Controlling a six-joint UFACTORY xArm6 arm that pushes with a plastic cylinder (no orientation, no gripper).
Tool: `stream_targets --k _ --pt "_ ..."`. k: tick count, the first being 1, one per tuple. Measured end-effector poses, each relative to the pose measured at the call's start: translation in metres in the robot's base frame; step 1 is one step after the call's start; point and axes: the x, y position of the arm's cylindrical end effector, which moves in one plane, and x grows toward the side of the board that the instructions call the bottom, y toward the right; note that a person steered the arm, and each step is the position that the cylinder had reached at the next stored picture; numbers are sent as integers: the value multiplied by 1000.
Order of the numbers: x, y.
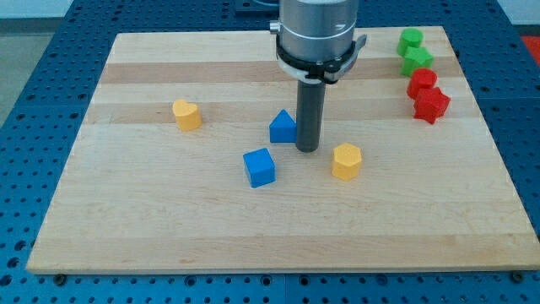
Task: Move the yellow hexagon closer to the red star
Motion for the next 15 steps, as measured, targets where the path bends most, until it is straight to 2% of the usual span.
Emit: stream_targets --k 2,7,15 --pt "38 1" --pt "36 120" --pt "-1 120"
